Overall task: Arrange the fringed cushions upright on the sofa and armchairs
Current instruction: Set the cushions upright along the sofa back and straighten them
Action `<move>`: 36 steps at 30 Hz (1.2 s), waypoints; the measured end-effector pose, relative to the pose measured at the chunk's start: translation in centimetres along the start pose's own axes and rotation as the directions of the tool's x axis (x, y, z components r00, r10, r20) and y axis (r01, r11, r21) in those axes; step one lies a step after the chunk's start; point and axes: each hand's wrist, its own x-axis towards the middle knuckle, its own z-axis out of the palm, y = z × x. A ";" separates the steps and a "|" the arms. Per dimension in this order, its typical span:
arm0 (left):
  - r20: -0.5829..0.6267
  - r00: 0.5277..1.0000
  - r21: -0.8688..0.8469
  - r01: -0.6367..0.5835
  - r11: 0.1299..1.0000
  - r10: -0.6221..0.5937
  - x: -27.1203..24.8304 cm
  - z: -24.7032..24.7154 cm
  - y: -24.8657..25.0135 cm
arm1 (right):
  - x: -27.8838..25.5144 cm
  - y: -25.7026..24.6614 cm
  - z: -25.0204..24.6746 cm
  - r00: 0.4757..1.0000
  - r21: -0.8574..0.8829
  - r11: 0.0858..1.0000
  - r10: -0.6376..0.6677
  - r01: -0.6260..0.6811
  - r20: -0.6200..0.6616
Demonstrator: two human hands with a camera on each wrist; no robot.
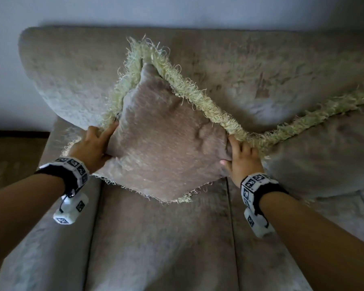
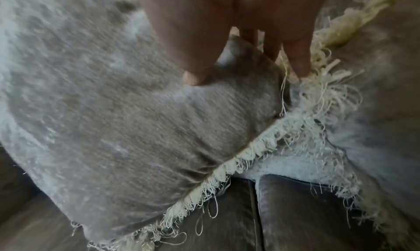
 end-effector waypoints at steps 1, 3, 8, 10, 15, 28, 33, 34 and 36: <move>-0.022 1.000 0.003 0.005 1.000 -0.005 0.1 0.6 -0.1 | 0.0 0.1 0.3 1.000 -0.018 1.000 -0.002 0.002 -0.012; -0.075 0.997 0.018 0.024 1.000 -0.023 0.2 1.1 -0.4 | -0.3 0.2 0.5 0.999 -0.051 0.999 -0.011 0.009 -0.045; -0.213 0.977 -0.093 -0.031 0.995 0.011 -1.8 1.1 -1.5 | -0.4 -0.3 -1.0 0.978 -0.111 0.986 -0.144 0.128 -0.153; -0.156 0.988 -0.125 -0.001 0.992 -0.019 -1.9 1.3 -2.1 | 0.4 -1.3 -2.0 0.958 -0.117 0.971 -0.227 0.209 -0.173; 0.082 0.997 -0.181 0.020 0.983 -0.005 0.8 1.4 -2.6 | 3.5 -4.6 -3.3 0.971 0.054 0.969 -0.240 0.240 0.004; 0.095 0.980 -0.177 -0.154 0.972 0.172 1.9 1.4 -2.4 | 3.8 -4.6 -1.3 0.972 0.154 0.960 -0.224 0.232 -0.069; 0.040 0.979 -0.033 -0.199 0.979 0.201 0.1 -1.9 -1.3 | 2.5 -4.3 -4.1 0.948 0.129 0.946 -0.279 0.299 -0.152; 0.028 0.979 -0.016 -0.202 0.979 0.202 0.1 -2.9 -1.0 | 2.4 -4.2 -4.9 0.947 0.132 0.945 -0.277 0.299 -0.162; -0.004 0.977 0.027 -0.212 0.977 0.212 0.1 -4.6 -0.6 | 2.3 -3.9 -6.0 0.948 0.143 0.946 -0.267 0.292 -0.171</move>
